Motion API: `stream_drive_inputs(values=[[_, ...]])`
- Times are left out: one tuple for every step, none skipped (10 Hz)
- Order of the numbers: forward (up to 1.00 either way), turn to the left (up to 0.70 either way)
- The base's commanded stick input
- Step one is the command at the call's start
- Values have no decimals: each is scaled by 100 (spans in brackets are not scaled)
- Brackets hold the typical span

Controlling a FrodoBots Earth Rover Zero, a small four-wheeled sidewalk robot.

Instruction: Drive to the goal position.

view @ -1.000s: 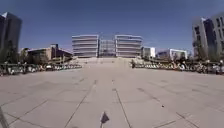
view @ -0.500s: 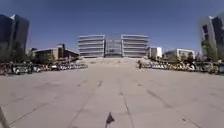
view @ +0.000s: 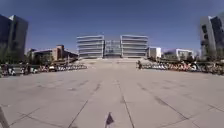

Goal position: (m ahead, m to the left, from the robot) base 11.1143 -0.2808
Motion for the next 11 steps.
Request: stream_drive_inputs(values=[[70,0],[70,0],[70,0],[70,0],[70,0],[70,0],[70,0],[70,0],[70,0],[70,0],[70,0]])
